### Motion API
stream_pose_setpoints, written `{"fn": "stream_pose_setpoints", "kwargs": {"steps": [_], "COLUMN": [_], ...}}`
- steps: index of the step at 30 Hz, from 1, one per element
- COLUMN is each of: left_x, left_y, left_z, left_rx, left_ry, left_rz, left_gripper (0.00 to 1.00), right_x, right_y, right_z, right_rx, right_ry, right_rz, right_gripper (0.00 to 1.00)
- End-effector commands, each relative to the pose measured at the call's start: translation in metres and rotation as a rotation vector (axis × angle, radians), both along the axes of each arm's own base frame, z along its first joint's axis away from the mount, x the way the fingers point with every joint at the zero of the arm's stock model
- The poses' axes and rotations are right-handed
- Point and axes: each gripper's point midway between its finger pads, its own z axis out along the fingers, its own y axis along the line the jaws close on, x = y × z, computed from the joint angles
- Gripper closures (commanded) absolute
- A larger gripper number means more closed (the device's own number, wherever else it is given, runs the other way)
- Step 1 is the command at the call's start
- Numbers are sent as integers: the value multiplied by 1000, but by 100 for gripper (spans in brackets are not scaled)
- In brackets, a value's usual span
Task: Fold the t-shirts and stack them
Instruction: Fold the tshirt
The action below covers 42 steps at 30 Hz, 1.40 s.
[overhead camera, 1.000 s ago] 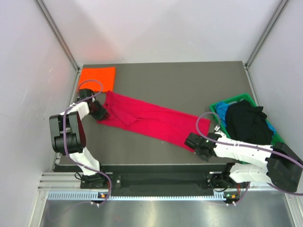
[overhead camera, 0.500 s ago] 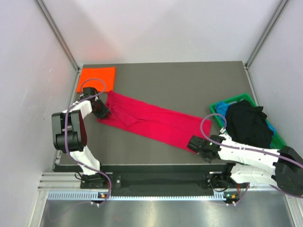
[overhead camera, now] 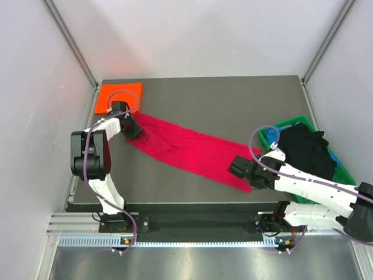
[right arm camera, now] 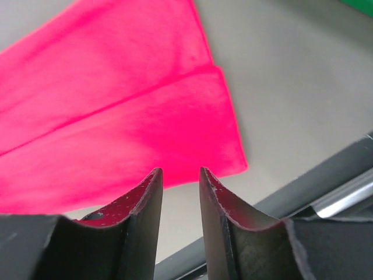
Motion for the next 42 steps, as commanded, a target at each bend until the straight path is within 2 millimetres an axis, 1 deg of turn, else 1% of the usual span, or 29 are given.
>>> {"fn": "stream_pose_setpoints", "kwargs": {"steps": [1, 4, 6, 8, 9, 10, 12, 15, 16, 17, 18, 19, 20, 21, 22, 23, 24, 25, 26, 27, 28, 29, 30, 31, 34, 36, 38, 41, 42], "left_x": [1, 10, 16, 26, 28, 38, 47, 69, 83, 88, 91, 106, 112, 113, 129, 134, 137, 152, 158, 161, 177, 182, 186, 201, 221, 226, 228, 233, 236], "left_y": [-16, -19, -34, -43, -47, -50, -63, -82, -87, -96, -100, -104, -110, -113, -118, -123, -126, -132, -134, -135, -138, -137, -138, -139, -133, -127, -116, -95, -90], "left_z": [-47, -50, -50, -52, -58, -53, -53, -52, -52, -52, -62, -54, -54, -68, -59, -61, -74, -64, -64, -76, -65, -67, -76, -64, -62, -57, -52, -34, -24], "left_rx": [12, 13, 3, 2, -3, -6, -26, -48, -52, -59, -71, -77, -85, -97, -106, -121, -127, -141, -154, -159, -163, -160, -159, -158, -142, -131, -101, -39, -27], "left_ry": [61, 58, 55, 54, 65, 47, 35, 6, -14, -23, -8, -42, -48, -25, -62, -64, -48, -86, -96, -82, -123, -127, -122, -165, -210, -219, -224, -244, -263], "left_rz": [-22, -26, -62, -80, -88, -94, -121, -158, -168, -186, -191, -195, -193, -194, -195, -190, -189, -194, -188, -184, -184, -176, -174, -174, -160, -156, -148, -102, -88], "left_gripper": [68, 68, 67, 68, 68, 68, 67, 67, 67, 67, 67, 67, 67, 67, 67, 67, 67, 67, 67, 66, 66, 66, 66, 66, 66, 66, 67, 67, 67], "right_x": [11, 19, 22, 27, 30, 31, 34, 42, 44, 46, 49, 51, 53, 57, 60, 62, 67, 72, 75, 81, 86, 90, 95, 101, 115, 121, 125, 129, 128], "right_y": [-1, 4, 5, 7, 9, 9, 10, 15, 15, 16, 19, 20, 20, 24, 24, 25, 30, 30, 31, 37, 36, 36, 43, 41, 47, 55, 55, 61, 62], "right_z": [29, 39, 44, 52, 58, 60, 64, 74, 75, 76, 80, 81, 81, 84, 85, 87, 89, 90, 91, 91, 91, 89, 86, 83, 69, 62, 59, 58, 57], "right_rx": [-21, -13, -15, -9, 3, 5, 3, 9, 3, -14, -11, -18, -32, -33, -41, -59, -59, -68, -92, -92, -103, -128, -124, -130, -121, -116, -134, -140, -131], "right_ry": [-90, -137, -158, -192, -213, -223, -243, -297, -306, -309, -329, -333, -336, -350, -354, -356, -366, -369, -364, -369, -366, -355, -344, -332, -279, -256, -245, -240, -231], "right_rz": [40, 60, 71, 77, 76, 80, 91, 106, 110, 127, 128, 133, 141, 142, 143, 155, 160, 158, 174, 178, 175, 191, 204, 197, 232, 281, 304, 345, 354], "right_gripper": [67, 67, 66, 66, 66, 66, 65, 65, 65, 65, 64, 64, 64, 64, 64, 64, 64, 64, 64, 64, 64, 64, 64, 64, 64, 65, 65, 66, 66]}}
